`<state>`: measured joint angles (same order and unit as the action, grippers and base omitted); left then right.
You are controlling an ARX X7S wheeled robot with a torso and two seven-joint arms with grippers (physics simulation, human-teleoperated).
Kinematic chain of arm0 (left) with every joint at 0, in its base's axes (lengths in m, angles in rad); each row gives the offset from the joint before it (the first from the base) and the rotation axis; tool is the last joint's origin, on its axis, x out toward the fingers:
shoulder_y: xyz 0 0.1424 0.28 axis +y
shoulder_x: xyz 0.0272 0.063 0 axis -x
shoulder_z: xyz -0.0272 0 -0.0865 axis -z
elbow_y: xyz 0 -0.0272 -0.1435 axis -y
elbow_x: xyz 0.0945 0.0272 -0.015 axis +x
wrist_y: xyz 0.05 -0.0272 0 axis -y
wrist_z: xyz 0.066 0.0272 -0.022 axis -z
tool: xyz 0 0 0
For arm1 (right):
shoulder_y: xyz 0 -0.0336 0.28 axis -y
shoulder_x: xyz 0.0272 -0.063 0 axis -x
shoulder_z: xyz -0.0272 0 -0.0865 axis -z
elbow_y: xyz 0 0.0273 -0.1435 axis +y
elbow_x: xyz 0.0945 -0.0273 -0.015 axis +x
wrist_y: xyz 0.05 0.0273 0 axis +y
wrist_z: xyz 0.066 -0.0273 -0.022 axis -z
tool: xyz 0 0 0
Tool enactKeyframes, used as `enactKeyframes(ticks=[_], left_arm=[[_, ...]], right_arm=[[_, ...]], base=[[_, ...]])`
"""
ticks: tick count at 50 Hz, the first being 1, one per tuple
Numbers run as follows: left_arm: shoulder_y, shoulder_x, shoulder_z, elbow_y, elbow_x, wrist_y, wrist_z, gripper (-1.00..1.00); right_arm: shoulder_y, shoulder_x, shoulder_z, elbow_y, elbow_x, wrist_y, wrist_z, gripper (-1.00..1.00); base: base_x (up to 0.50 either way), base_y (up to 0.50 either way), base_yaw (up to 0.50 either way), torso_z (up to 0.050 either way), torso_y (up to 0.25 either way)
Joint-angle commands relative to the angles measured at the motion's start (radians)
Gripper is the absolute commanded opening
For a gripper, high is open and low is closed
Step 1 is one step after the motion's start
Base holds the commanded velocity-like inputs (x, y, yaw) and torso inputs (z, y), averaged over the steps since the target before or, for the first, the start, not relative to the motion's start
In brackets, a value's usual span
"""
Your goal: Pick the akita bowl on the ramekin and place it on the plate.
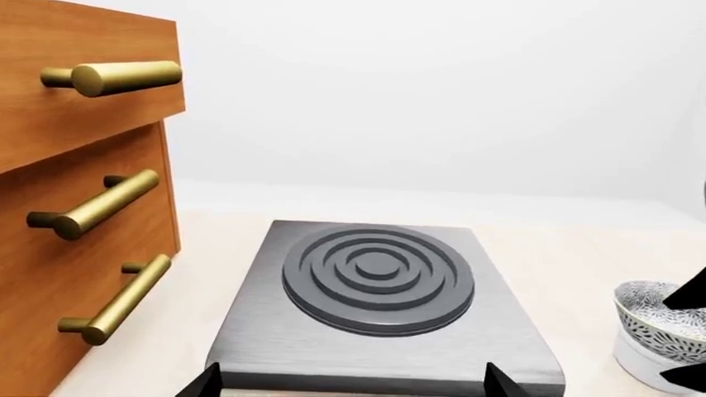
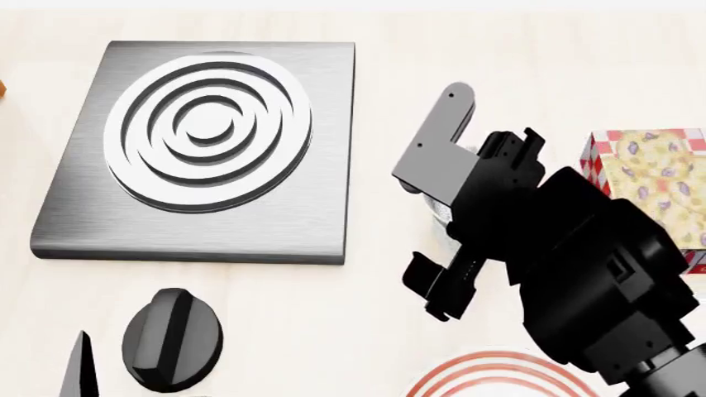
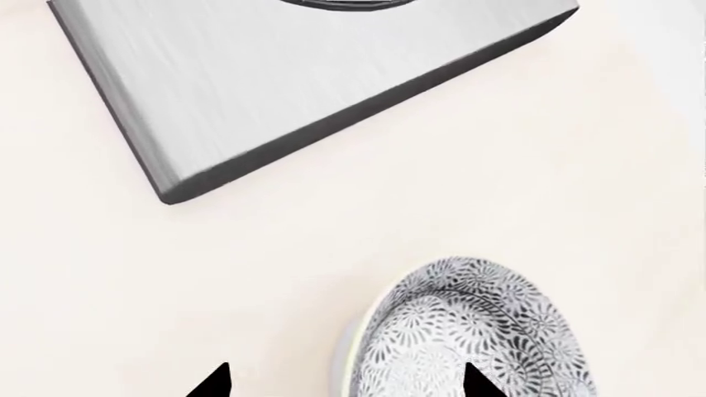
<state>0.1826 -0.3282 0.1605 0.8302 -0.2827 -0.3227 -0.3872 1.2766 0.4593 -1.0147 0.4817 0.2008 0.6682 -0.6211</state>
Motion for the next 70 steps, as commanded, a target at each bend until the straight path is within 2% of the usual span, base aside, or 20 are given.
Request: enactKeyframes(ticks=[1, 5, 6, 36, 70], left_arm=[[-0.003, -0.005, 0.002, -0.004, -0.004, 0.002, -0.006, 1.00], [-0.004, -0.007, 0.004, -0.007, -0.004, 0.004, -0.007, 1.00], [-0.004, -0.008, 0.003, -0.007, -0.006, 0.004, -0.008, 1.00], [-0.005, -0.016, -0.013, -0.015, -0.038, 0.008, -0.029, 1.00], [-0.006, -0.021, -0.006, -0.019, -0.079, 0.028, -0.032, 1.00]], right_arm=[[-0.003, -0.011, -0.002, 0.043, -0.012, -0.037, 0.014, 1.00], [-0.006, -0.010, -0.002, 0.042, -0.013, -0.037, 0.017, 1.00], [-0.007, -0.009, -0.003, 0.041, -0.013, -0.039, 0.018, -1.00], [-0.018, 0.025, 0.002, -0.027, -0.010, -0.027, 0.030, -1.00], [0.121, 0.181, -0.030, -0.346, -0.028, 0.236, -0.046, -1.00]], base=[[0.00, 0.00, 0.00, 0.000, 0.000], [0.00, 0.00, 0.00, 0.000, 0.000], [0.00, 0.00, 0.00, 0.000, 0.000], [0.00, 0.00, 0.00, 0.000, 0.000], [0.00, 0.00, 0.00, 0.000, 0.000]])
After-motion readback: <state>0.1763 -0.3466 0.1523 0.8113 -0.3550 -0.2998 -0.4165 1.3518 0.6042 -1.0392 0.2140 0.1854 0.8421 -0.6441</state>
